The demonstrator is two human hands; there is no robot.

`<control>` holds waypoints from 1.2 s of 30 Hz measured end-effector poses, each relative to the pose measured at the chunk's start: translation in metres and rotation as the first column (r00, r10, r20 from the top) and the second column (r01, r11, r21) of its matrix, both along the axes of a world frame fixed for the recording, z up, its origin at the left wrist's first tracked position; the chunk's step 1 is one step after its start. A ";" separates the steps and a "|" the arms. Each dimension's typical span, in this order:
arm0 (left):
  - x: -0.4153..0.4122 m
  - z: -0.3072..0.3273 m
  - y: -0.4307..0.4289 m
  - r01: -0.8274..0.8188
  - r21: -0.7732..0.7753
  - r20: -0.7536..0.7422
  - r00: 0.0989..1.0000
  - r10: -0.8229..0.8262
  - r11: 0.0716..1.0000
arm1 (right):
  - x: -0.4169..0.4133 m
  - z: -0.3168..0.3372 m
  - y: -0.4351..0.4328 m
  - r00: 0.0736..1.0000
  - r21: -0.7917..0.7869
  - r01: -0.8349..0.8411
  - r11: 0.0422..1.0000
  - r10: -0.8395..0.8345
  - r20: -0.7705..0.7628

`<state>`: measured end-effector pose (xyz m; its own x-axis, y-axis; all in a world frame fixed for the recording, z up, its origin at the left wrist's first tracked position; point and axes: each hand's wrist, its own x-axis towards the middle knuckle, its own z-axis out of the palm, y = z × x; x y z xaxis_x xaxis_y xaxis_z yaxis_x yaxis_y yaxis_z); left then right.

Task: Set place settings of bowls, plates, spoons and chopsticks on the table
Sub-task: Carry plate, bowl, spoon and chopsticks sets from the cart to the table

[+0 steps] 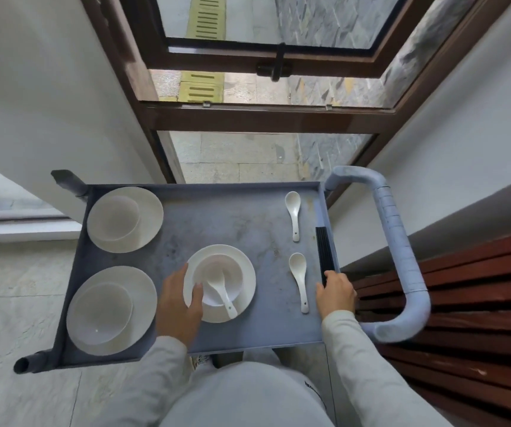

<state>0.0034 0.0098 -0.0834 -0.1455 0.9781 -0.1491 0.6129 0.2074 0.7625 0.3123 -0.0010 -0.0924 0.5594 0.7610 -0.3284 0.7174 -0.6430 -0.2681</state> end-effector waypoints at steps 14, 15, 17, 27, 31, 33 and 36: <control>0.009 0.008 0.007 0.204 -0.005 -0.073 0.976 -0.203 0.979 | -0.004 0.002 0.031 0.995 -0.182 0.087 0.979 -0.094 -0.027; 0.008 0.010 0.007 0.210 -0.014 -0.076 0.975 -0.210 0.978 | -0.006 0.002 0.033 0.997 -0.200 0.068 0.977 -0.075 -0.027; 0.009 0.012 0.009 0.253 -0.019 -0.111 0.961 -0.253 0.967 | -0.009 0.006 0.035 0.998 -0.230 0.050 0.972 -0.059 -0.034; 0.002 0.000 0.018 0.432 -0.098 -0.292 0.849 -0.441 0.897 | -0.084 0.037 0.050 0.905 -0.065 -0.236 0.970 0.194 -0.378; -0.006 0.001 0.017 0.420 -0.097 -0.296 0.854 -0.429 0.902 | -0.117 0.020 0.050 0.885 -0.136 -0.290 0.947 0.211 -0.416; -0.009 0.001 0.016 0.434 -0.095 -0.282 0.851 -0.442 0.896 | -0.124 0.013 0.049 0.893 -0.135 -0.269 0.954 0.195 -0.406; -0.010 0.002 0.015 0.435 -0.080 -0.229 0.868 -0.441 0.897 | -0.124 0.009 0.049 0.908 -0.109 -0.235 0.966 0.177 -0.381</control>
